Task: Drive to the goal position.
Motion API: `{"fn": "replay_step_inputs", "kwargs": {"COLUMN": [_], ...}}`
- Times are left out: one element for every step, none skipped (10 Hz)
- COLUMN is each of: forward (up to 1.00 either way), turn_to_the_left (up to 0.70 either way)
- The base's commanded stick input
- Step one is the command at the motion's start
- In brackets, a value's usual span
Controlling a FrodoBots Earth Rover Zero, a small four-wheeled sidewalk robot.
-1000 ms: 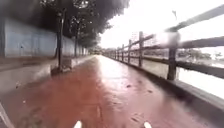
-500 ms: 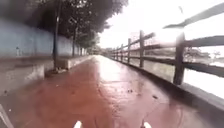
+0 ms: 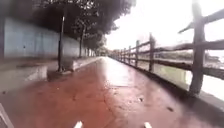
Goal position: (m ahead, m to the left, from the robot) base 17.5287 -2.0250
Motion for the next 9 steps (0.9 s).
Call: {"fn": "replay_step_inputs", "kwargs": {"forward": [0.5, 0.5, 0.5, 0.5, 0.5, 0.5, 0.5, 0.5, 0.5], "turn_to_the_left": [0.0, 0.0, 0.0, 0.0, 0.0, 0.0, 0.0, 0.0, 0.0]}}
